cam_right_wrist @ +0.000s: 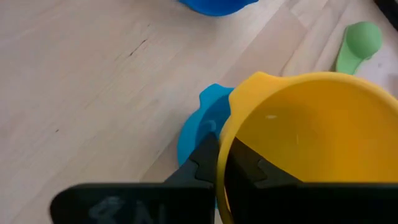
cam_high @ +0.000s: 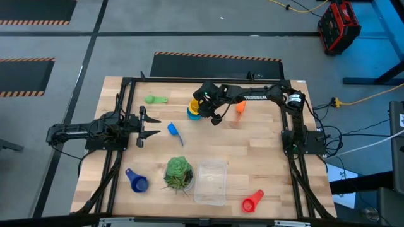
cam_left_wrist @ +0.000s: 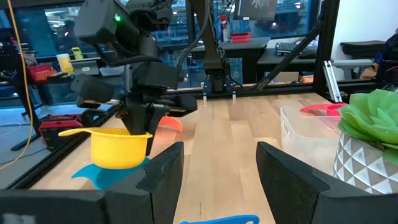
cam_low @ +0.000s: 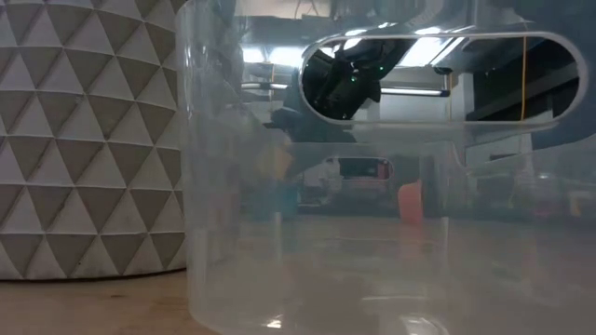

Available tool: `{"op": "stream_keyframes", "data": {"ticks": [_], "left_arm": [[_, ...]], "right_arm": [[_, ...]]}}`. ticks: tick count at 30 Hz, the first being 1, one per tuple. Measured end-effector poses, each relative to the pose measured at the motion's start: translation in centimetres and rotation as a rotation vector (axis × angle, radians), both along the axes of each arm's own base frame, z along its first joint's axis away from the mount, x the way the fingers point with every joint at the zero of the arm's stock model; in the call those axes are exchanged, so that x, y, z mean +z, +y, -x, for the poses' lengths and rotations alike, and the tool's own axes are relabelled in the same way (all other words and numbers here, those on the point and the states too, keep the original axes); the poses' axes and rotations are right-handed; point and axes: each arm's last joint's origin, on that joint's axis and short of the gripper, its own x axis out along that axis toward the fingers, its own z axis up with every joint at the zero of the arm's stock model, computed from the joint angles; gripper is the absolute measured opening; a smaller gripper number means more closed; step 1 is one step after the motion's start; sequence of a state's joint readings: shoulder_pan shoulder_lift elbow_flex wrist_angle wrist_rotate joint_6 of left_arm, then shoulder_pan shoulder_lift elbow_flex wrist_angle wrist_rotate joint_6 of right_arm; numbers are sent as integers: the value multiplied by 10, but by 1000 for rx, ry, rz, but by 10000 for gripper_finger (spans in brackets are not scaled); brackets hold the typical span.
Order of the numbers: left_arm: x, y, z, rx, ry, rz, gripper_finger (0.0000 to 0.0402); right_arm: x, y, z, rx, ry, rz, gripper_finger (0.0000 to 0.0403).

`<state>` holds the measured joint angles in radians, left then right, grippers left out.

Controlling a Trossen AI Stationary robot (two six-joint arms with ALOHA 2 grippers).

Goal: Nest measuring cups in basket
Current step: Stack the yellow measuring cup on top of the light blue measuring cup

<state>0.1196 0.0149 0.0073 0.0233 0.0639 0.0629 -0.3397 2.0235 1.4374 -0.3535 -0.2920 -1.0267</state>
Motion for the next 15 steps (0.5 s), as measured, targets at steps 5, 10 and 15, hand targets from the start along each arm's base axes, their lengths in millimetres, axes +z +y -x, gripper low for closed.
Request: {"op": "stream_keyframes", "data": {"ticks": [5,10,15], "left_arm": [[0,0,0,0,0,0,195],[0,0,0,0,0,0,195],[0,0,0,0,0,0,195]], "right_arm": [[-1,0,0,1,2,0,16],[-1,0,0,2,1,2,19],[0,0,-1,1,-13,7,33]]}}
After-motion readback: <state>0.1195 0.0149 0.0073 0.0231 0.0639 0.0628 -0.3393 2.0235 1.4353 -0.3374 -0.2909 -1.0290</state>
